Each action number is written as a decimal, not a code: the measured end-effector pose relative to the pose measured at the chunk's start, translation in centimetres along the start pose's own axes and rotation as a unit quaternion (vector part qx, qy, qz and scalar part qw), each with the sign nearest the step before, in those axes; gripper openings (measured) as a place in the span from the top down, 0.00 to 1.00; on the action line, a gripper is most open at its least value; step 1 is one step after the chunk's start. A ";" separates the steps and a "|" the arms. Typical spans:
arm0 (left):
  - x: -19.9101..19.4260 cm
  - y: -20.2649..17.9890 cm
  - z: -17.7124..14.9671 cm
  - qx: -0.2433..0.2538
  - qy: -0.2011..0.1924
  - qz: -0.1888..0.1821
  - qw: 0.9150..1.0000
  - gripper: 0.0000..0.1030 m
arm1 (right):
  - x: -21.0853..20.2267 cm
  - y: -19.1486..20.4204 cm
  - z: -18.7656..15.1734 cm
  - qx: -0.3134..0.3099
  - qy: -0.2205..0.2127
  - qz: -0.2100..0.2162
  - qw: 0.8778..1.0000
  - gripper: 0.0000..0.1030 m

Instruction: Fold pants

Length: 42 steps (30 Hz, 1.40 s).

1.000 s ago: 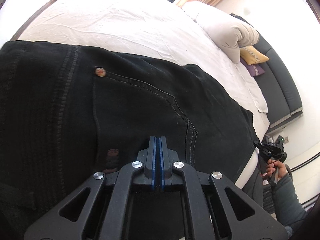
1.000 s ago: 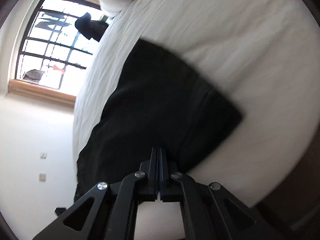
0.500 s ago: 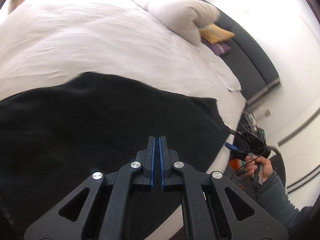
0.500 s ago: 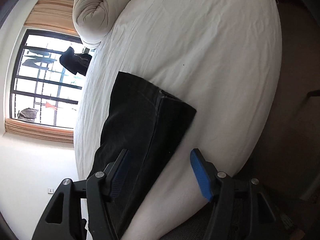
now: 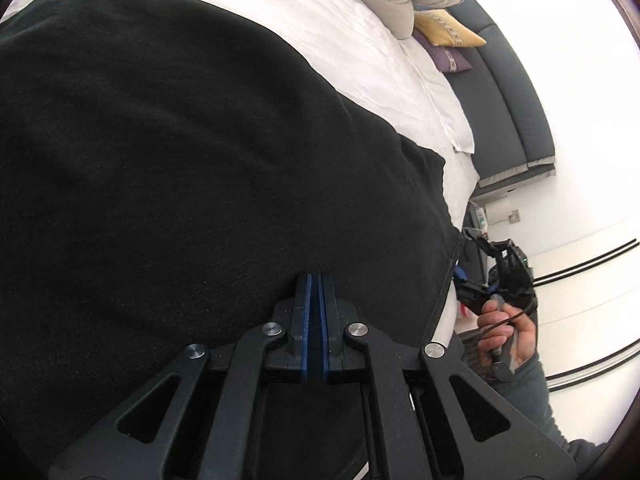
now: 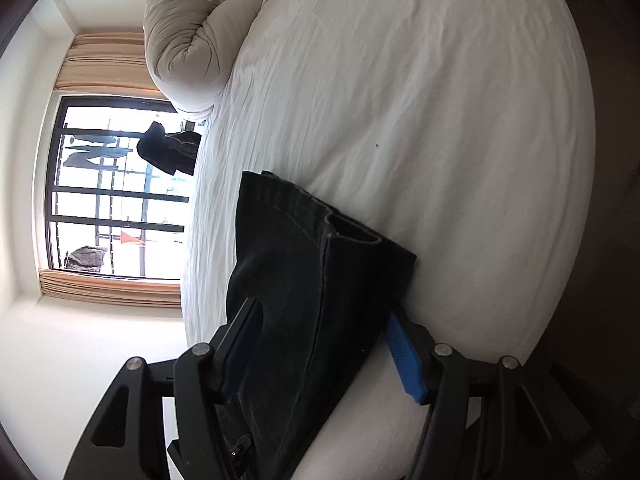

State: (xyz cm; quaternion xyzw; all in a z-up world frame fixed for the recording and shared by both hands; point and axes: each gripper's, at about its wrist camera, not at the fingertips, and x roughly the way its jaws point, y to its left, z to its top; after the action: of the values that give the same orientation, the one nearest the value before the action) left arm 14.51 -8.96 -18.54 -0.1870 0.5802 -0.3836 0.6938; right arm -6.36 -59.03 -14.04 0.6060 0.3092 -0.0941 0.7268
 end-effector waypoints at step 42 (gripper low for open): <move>2.8 -0.8 0.2 -0.022 -0.009 -0.011 1.000 0.97 | 2.9 13.7 -8.2 -0.288 -0.058 -0.110 0.949 0.91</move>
State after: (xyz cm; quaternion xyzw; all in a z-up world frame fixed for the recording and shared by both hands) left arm 14.56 -11.59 -19.78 -0.2118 0.5801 -0.3766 0.6905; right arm 0.16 -47.27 -4.99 0.3262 0.3454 -0.1156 0.8723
